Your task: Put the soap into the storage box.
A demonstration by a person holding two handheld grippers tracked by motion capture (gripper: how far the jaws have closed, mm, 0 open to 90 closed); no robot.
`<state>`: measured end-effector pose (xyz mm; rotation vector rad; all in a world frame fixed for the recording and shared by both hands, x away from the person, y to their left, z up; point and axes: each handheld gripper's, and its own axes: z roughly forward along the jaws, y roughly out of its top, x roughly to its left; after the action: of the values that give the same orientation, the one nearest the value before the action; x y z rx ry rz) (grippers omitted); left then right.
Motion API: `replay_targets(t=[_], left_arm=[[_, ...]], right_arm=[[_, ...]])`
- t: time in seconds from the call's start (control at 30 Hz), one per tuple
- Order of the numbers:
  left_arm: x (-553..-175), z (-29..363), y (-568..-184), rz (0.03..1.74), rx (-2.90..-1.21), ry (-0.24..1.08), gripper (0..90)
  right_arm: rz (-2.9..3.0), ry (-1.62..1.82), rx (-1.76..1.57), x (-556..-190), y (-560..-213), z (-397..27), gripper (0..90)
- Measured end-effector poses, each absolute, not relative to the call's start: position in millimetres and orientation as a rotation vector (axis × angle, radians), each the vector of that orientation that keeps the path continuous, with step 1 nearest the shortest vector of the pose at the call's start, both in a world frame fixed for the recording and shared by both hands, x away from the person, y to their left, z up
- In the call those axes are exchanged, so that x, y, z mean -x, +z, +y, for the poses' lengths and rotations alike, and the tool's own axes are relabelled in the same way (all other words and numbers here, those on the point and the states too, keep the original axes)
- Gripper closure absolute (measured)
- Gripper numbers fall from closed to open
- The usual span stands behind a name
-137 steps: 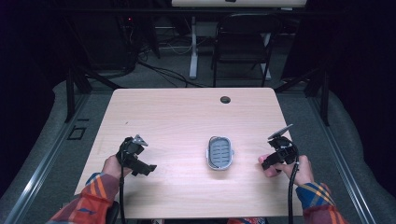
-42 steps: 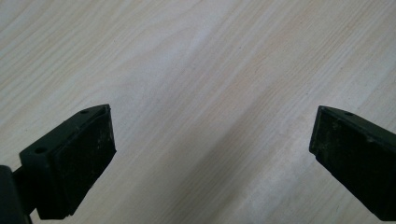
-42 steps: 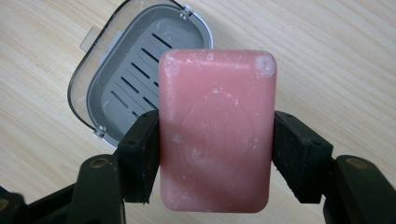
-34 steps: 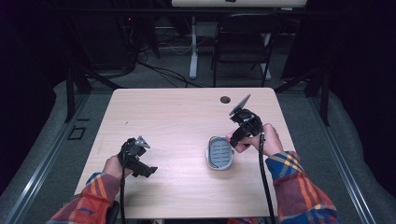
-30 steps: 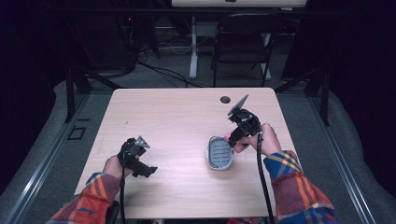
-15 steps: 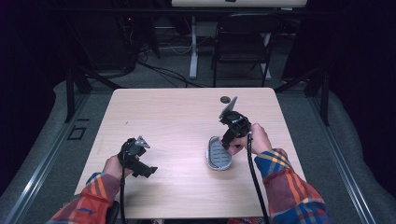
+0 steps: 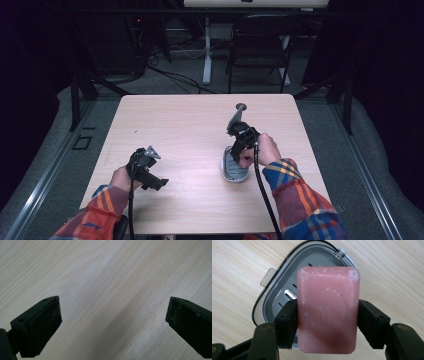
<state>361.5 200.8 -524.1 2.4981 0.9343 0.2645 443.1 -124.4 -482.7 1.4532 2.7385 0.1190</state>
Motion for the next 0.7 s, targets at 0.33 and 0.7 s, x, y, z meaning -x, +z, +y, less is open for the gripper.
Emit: replay_targets(t=[0.33,0.7], left_arm=[[-361.9,201.1,-523.9,0.928,-2.502,0.253,0.2],[-361.3,200.4,-523.8,0.921,-2.508,0.258,0.2]], right_arm=[[2.721,0.048,-1.478,-445.5,-488.7,-114.1,37.0],[2.706,0.052,-1.561,-445.2,-494.0,-113.8,36.6]])
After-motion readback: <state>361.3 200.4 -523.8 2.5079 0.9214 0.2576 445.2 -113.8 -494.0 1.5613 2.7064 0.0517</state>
